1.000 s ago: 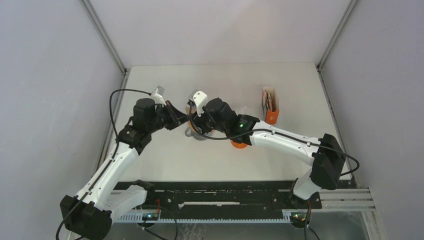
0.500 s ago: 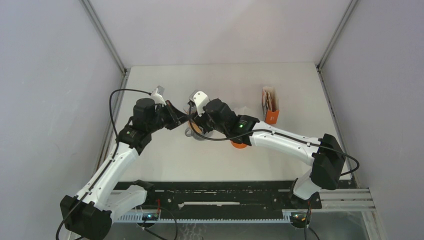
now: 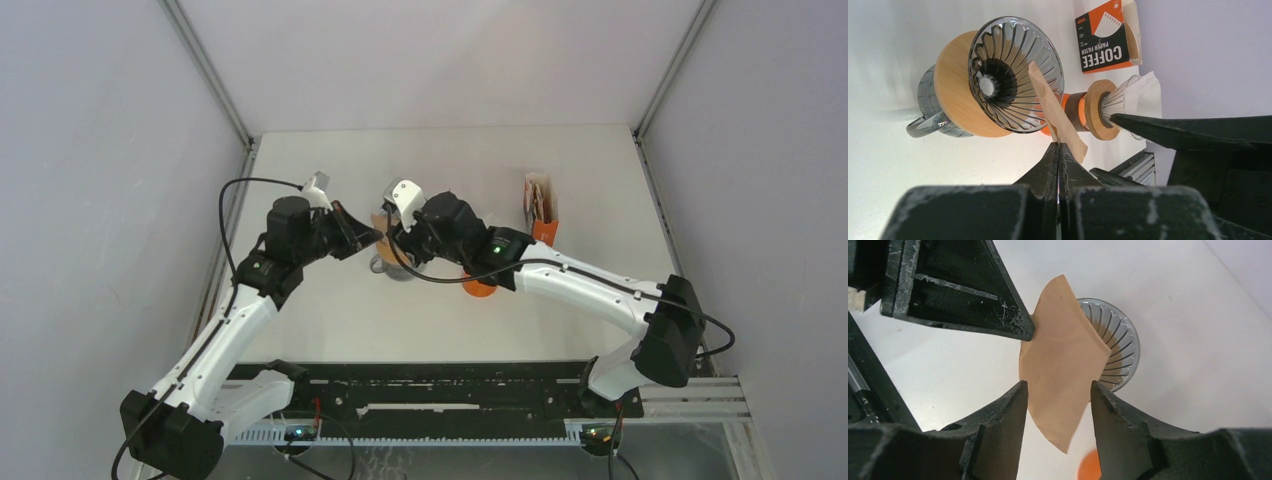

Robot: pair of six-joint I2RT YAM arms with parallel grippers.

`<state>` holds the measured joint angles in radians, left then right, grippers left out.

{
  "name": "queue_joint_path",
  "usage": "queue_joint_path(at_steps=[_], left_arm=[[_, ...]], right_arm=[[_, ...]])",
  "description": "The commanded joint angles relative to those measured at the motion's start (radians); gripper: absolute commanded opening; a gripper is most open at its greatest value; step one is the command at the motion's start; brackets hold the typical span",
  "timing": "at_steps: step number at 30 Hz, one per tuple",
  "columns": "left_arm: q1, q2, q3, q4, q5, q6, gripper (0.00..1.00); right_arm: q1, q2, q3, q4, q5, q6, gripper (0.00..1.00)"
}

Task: Place the coffee filter in the dripper
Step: Place the coffee filter in the coffee dripper.

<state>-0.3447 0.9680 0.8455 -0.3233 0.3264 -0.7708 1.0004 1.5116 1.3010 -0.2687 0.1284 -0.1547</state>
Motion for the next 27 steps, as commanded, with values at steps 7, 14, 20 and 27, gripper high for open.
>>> queue_joint_path(at_steps=[7,14,20,27], left_arm=[[-0.004,-0.014,0.029,0.04,0.01,-0.009,0.0],[-0.005,-0.017,0.027,0.041,0.01,-0.012,0.0],[-0.004,-0.021,0.025,0.04,0.009,-0.01,0.0],[-0.005,-0.021,0.025,0.04,0.013,-0.01,0.0]], right_arm=[[-0.014,-0.132,-0.065,-0.003,-0.084,-0.103,0.6],[0.003,-0.106,-0.091,0.015,-0.089,-0.112,0.61],[0.016,-0.08,-0.092,0.019,-0.044,-0.128,0.61],[0.019,-0.06,-0.09,0.034,-0.013,-0.134,0.59]])
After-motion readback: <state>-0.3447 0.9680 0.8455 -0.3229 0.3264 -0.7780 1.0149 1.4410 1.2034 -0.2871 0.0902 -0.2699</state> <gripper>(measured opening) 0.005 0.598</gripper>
